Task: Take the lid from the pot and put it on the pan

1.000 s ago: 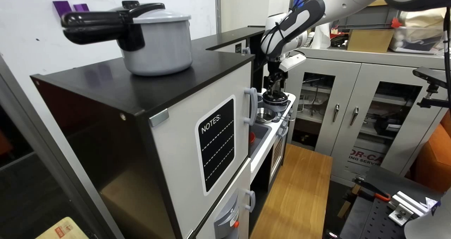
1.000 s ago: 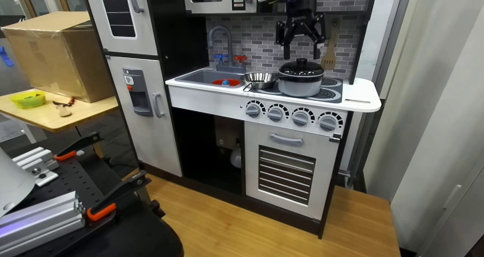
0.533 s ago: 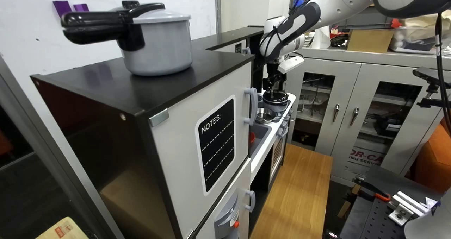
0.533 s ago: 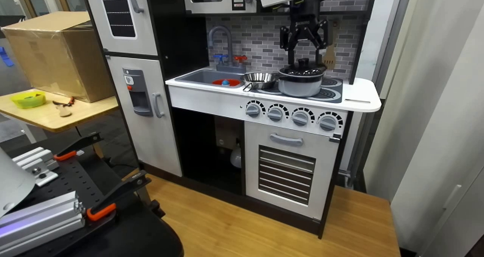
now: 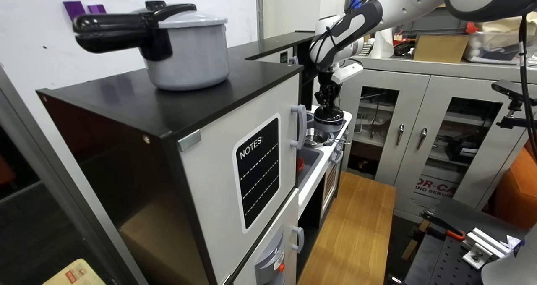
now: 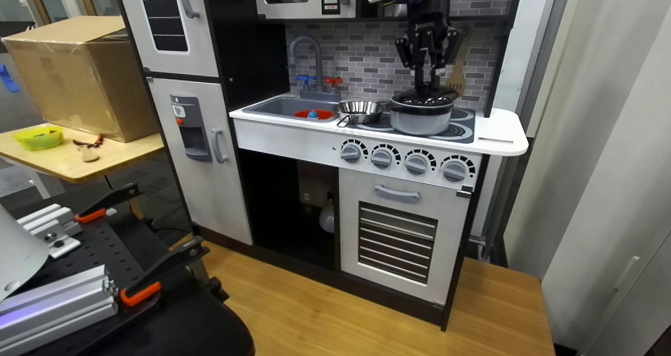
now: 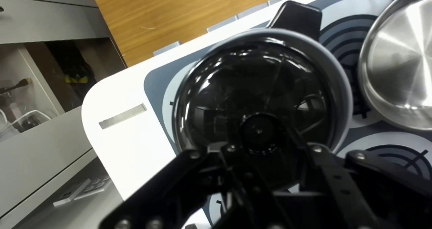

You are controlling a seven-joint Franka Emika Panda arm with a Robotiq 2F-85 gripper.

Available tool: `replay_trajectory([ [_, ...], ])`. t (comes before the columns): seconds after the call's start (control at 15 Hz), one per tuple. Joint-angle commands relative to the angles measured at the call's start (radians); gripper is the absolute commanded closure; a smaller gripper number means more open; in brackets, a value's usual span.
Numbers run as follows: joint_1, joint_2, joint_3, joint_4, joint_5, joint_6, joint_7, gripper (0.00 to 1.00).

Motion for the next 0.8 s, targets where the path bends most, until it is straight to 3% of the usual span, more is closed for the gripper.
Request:
replay_trajectory([
  [0.0, -0.024, 0.022, 0.018, 0.037, 0.009, -0.041, -0.008, 0.76],
  [0.13, -0.025, 0.021, 0.018, 0.037, 0.009, -0.043, -0.008, 0.79],
  [0.27, -0.026, 0.014, 0.020, 0.032, 0.012, -0.043, -0.011, 0.92],
  [0.73, -0.022, -0.026, 0.029, 0.011, 0.003, -0.025, -0.044, 0.92],
])
